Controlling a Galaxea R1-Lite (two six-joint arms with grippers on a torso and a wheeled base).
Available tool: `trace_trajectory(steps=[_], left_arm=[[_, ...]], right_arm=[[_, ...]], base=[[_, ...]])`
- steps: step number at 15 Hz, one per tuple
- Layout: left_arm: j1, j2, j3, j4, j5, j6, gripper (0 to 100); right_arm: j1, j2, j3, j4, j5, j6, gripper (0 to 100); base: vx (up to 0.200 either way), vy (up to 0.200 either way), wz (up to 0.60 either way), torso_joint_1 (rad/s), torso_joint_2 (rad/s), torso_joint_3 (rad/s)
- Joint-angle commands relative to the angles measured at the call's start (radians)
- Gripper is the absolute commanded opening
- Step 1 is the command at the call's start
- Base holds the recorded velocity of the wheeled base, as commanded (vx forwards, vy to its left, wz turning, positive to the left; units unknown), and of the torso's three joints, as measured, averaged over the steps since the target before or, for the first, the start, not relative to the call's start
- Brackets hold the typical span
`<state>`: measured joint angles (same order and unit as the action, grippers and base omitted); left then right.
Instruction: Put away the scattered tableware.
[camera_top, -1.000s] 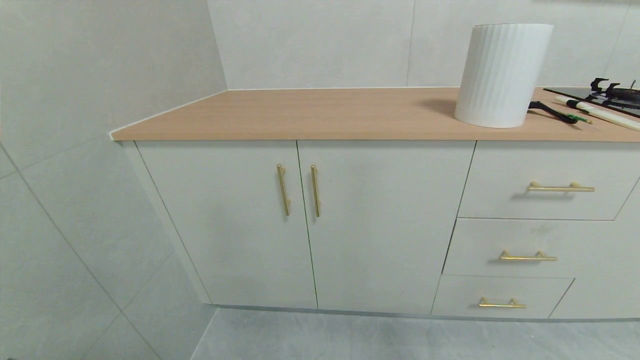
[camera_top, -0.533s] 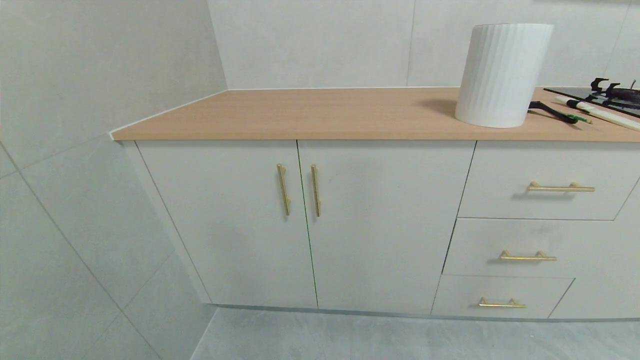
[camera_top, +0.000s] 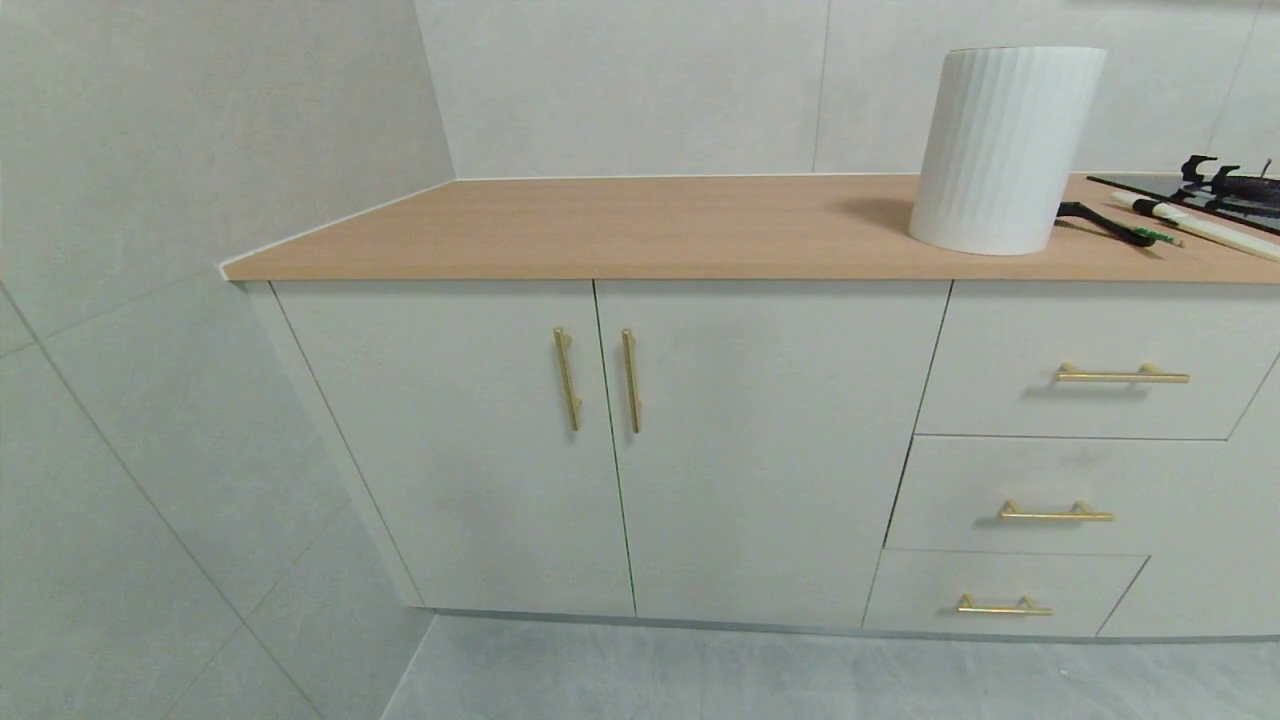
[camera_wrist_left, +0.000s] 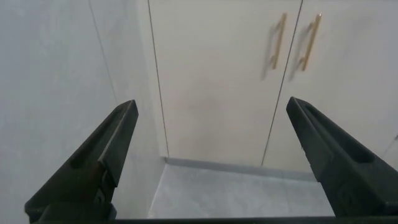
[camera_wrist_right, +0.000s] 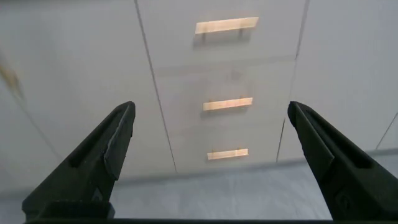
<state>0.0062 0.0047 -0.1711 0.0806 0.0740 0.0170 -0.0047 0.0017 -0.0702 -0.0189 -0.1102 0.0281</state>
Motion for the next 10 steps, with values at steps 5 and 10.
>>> trace_trajectory(steps=[5, 10], left_arm=[[0.0, -0.005, 0.17, -0.073, -0.056, 0.006, 100], [-0.003, -0.005, 0.17, -0.078, -0.085, 0.037, 100]], right_arm=[[0.002, 0.0, 0.066, 0.039, 0.122, -0.025, 100], [0.002, 0.0, 0.07, 0.022, 0.133, -0.027, 100]], base=[[0.0, 0.0, 0.0, 0.0, 0.0, 0.0], [0.0, 0.0, 0.0, 0.0, 0.0, 0.0]])
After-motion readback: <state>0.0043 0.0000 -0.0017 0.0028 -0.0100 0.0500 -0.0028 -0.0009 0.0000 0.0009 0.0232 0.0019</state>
